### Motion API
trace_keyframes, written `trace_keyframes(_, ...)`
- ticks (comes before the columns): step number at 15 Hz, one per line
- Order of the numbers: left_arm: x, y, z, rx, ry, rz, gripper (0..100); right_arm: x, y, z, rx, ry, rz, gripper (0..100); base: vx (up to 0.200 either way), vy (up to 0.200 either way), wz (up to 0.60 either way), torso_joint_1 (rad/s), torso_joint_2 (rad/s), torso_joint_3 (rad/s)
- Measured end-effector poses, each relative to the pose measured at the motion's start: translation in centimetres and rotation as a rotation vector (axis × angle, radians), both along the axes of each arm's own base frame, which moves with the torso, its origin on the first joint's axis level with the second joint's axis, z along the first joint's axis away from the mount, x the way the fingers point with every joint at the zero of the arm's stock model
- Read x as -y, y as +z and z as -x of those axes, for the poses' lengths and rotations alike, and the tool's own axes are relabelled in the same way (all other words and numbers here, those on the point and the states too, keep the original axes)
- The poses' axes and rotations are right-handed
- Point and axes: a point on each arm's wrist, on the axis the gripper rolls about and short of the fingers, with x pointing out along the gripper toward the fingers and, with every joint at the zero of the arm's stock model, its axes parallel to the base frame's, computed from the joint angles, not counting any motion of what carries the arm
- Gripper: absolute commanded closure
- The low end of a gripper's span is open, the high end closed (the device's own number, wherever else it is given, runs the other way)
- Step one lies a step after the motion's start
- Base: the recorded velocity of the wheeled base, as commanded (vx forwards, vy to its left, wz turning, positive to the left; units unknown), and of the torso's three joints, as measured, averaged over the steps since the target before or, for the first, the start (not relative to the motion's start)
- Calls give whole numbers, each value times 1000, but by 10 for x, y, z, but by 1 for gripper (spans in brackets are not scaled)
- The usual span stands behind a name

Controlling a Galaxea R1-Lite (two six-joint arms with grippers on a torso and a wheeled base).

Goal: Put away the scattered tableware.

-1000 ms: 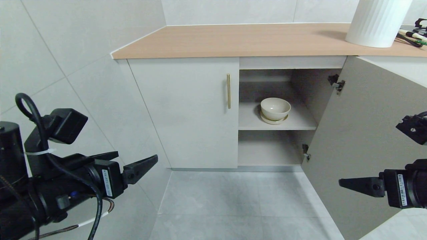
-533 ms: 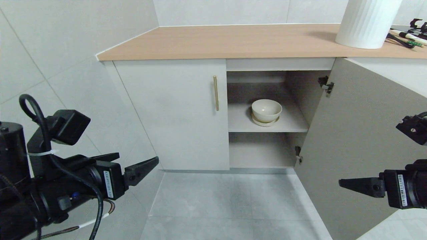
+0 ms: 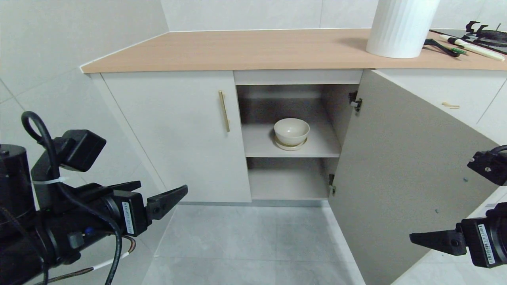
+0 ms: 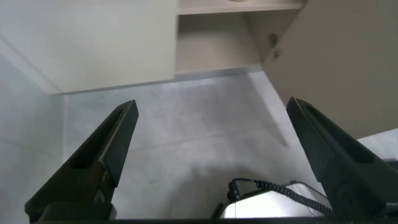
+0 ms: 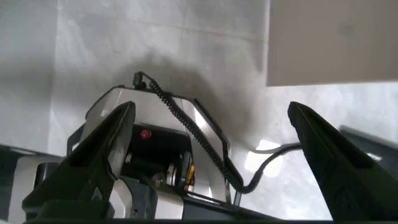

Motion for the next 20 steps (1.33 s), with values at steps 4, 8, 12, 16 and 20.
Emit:
trace_keyframes(4,0,0,0,-1,-1,0,0,10,6,16,-35,48,77,0,0,0,0,0,0,0)
trace_keyframes(8,0,0,0,1,-1,1,0,23,28,29,44,2,50,0,0,0,0,0,0,0)
trace_keyframes(12,0,0,0,1,-1,1,0,41,43,31,124,-115,54,0,0,0,0,0,0,0)
trace_keyframes(16,0,0,0,1,-1,1,0,67,45,23,136,-280,161,0,0,0,0,0,0,0)
trace_keyframes(20,0,-1,0,-2,-1,-1,0,81,42,0,123,-400,192,0,0,0,0,0,0,0)
